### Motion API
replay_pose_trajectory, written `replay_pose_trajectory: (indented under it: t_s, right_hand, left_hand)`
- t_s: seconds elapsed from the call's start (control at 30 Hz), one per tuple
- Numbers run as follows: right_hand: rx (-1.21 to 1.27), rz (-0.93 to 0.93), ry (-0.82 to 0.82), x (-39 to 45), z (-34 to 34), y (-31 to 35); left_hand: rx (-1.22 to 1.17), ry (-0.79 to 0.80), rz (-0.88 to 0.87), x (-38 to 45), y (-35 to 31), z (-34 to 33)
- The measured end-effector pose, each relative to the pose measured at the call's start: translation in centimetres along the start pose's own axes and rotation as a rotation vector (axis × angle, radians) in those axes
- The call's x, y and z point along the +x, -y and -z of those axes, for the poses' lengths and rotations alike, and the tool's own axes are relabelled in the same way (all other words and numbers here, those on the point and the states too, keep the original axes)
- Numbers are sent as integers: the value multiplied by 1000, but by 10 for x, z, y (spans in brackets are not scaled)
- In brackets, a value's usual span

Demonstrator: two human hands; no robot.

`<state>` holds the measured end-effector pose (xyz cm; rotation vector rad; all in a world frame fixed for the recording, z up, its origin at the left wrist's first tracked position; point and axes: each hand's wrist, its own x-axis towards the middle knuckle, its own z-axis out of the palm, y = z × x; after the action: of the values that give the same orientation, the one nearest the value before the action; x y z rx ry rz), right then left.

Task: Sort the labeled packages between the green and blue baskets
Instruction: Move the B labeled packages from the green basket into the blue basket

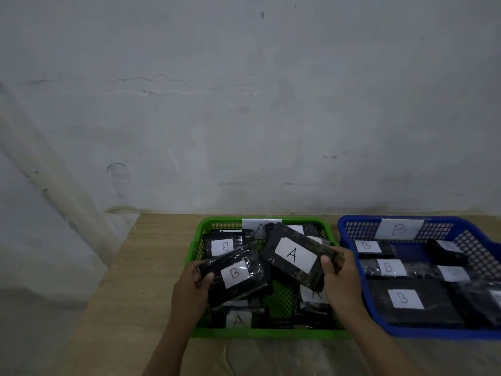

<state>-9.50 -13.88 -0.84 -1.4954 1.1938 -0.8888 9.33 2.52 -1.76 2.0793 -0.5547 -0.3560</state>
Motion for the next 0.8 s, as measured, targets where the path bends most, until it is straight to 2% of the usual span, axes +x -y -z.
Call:
replay_pose_trajectory:
  t_s: [0.23,0.4,0.5,0.63,0.73,0.8]
  right_hand:
    - [-128,23,22,-4,10,-7]
    - [-478,98,82,-9,13,-14]
    - [-624,190,76,-12,10,-18]
    - [-1000,222,142,-14,2,-27]
    - [-1006,326,244,-19,-16,-27]
    - [-936,425,382,-24,-33,-26]
  left_hand:
    - [-78,-151,56,-5,1,-1]
    - [-166,-263,102,-2,4,11]
    - [-181,-256,95,-4,7,16]
    - [-174,-259,65,-6,13,20]
    - [-173,-271,46,-4,14,20]
    - [-193,-273,40,-2,15,21]
